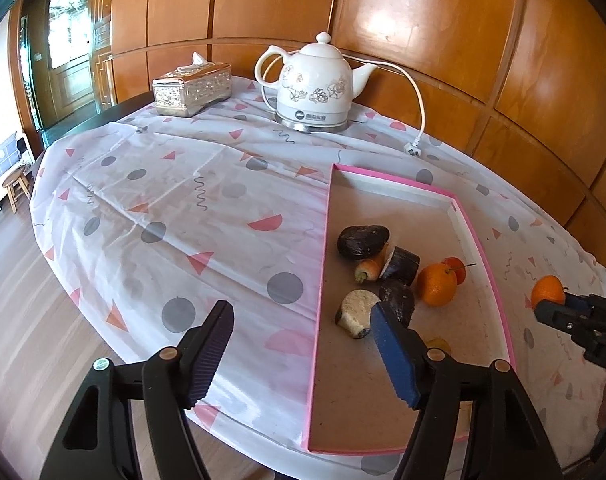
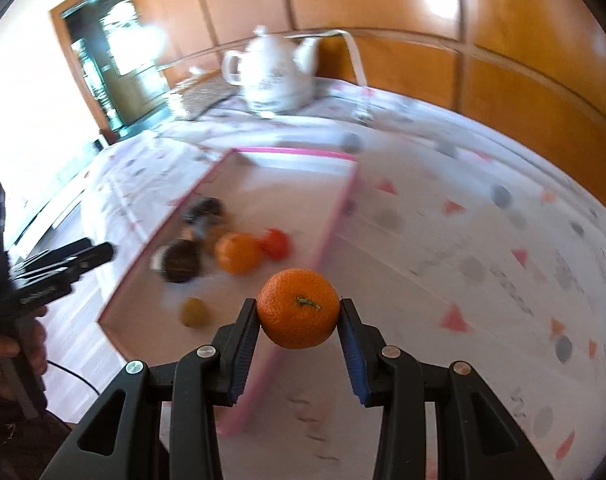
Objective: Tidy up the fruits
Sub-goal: 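Carry the small orange into the pink tray and open the right tool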
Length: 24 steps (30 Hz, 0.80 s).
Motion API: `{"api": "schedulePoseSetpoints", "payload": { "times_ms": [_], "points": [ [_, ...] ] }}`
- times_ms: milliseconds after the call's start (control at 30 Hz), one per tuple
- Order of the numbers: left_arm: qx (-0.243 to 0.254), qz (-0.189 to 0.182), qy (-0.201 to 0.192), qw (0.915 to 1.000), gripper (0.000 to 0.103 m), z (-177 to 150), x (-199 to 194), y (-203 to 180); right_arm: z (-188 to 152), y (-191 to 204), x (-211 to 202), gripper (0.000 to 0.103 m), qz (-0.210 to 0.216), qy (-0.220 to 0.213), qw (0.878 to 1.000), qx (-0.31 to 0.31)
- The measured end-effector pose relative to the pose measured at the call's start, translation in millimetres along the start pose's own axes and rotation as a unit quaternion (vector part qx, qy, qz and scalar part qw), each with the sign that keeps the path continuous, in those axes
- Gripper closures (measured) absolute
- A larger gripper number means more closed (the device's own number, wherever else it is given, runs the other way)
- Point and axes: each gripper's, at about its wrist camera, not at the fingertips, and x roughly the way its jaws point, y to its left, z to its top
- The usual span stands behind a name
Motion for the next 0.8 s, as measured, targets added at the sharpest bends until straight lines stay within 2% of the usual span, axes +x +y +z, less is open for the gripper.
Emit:
{"api": "schedulePoseSetpoints", "payload": {
  "times_ms": [300,467,633,800],
  "points": [
    [-0.01,0.002,0.004,0.9999,0.029,-1,4,6,13,33,44,0.063,0.002,0.038,0.998,-0.041],
    [-0.004,0.002,0.006,1.0,0.029,-2,6,3,8,40,68,0.062,-0.023,0.062,0.996,-0.058],
    [0.003,0.002,0.005,1.0,0.028,-3,7,-1,4,37,68,0.056,-0.009,0.055,0.997,-0.048],
    [0.008,0.005,-0.006,0.9999,0.026,-2,2,-4,2,35,58,0.056,-0.005,0.041,0.999,-0.032]
  ]
}}
